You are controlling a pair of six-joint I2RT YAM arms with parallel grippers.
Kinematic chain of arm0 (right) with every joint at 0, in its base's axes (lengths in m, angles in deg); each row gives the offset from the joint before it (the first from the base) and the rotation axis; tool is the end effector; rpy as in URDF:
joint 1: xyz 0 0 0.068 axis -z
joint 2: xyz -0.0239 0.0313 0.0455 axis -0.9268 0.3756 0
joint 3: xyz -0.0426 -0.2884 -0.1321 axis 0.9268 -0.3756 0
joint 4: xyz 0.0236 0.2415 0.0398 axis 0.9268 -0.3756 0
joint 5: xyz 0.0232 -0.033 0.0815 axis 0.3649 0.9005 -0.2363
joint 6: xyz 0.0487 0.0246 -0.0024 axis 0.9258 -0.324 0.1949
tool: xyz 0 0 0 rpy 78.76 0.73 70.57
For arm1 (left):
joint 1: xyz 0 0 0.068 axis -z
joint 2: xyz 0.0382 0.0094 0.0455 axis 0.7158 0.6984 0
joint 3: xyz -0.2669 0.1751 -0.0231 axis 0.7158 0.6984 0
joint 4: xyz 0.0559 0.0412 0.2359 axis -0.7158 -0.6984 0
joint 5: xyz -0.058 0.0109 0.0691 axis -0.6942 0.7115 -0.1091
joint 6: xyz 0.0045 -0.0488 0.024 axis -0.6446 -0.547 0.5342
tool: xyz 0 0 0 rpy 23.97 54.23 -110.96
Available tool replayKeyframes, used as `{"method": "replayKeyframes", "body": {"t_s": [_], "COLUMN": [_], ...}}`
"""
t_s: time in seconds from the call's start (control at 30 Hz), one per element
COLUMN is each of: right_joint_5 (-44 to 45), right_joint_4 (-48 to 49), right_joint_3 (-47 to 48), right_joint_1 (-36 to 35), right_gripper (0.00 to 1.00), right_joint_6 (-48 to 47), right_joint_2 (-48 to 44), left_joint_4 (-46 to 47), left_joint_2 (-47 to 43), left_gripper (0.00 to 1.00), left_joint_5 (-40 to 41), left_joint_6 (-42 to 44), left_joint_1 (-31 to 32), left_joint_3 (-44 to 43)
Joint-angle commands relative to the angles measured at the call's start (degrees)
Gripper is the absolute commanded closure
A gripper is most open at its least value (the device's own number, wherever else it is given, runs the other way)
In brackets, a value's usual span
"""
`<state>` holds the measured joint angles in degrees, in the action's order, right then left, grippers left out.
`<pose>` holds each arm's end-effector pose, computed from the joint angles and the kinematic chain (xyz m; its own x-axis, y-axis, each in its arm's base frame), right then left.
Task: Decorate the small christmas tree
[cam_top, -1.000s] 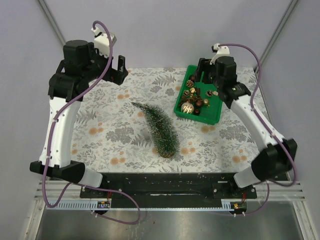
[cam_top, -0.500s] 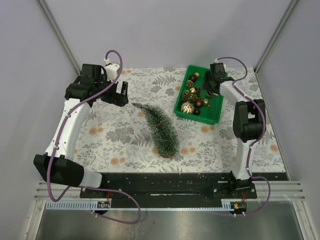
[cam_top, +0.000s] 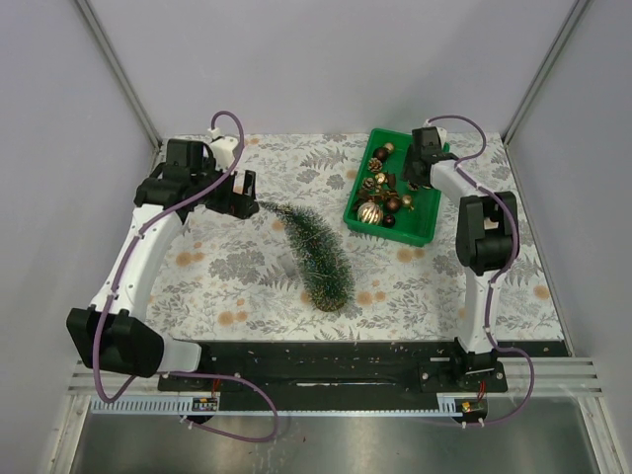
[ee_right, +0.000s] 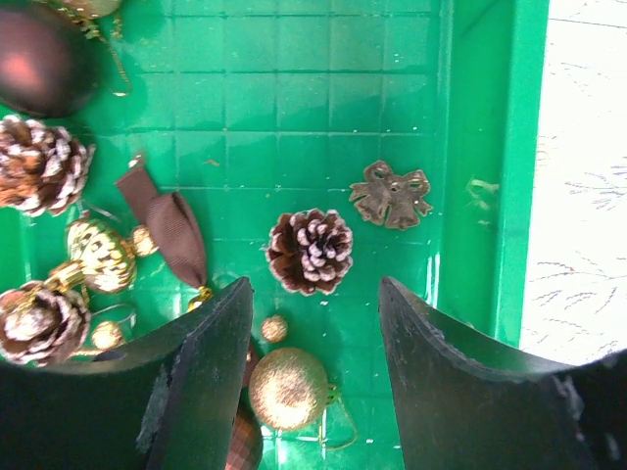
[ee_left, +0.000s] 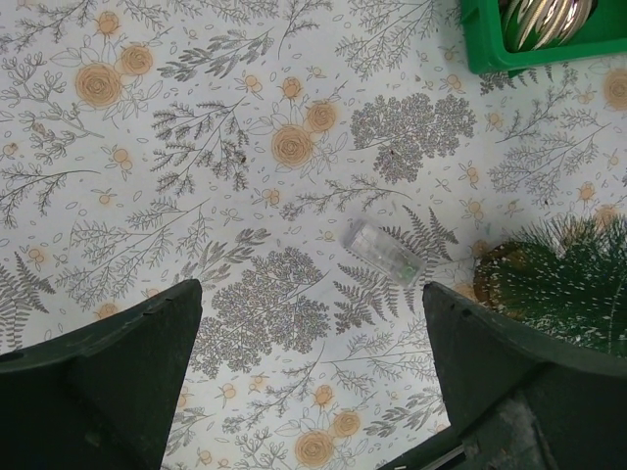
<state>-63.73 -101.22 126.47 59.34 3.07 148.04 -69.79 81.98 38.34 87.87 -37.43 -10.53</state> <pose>0.4927 0.0651 0.2476 -0.6802 0.1712 -0.7128 0.2279 0.9736 0.0164 0.2527 -0.0488 0.4082 -0.6515 0.2073 -0.7298 0.4455 0.8831 -0.1469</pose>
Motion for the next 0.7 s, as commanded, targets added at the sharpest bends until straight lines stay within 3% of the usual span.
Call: {"method": "replayKeyframes", "body": {"t_s": [0.0,0.23,0.53,0.6,0.67], "right_joint_5": [3.58,2.88,0.86,0.25,-0.37], "right_joint_4": [-1.13,-2.88,-4.12,-4.2,-4.55], "right_joint_3": [3.55,7.24,6.55,5.49,4.61], "right_joint_1": [0.78,1.39,2.01,2.01,2.01], "right_gripper": [0.37,0.4,0.61,0.59,0.48], "right_joint_6": [-0.8,-0.54,1.21,1.65,2.01], "right_joint_2": [2.37,5.01,5.02,4.31,3.61], "left_joint_4": [4.38,4.55,4.29,4.03,4.03], "left_joint_2": [-3.64,-5.92,-7.24,-7.59,-8.3], "left_gripper": [0.01,0.01,0.01,0.01,0.01], "left_joint_5": [-3.07,-4.92,-5.1,-5.19,-5.28], "left_joint_6": [-1.4,-0.79,0.44,0.62,0.71], "left_joint_1": [-0.01,-0.1,-0.1,-0.1,-0.01], "left_joint_3": [0.49,2.69,3.92,3.83,4.18]}}
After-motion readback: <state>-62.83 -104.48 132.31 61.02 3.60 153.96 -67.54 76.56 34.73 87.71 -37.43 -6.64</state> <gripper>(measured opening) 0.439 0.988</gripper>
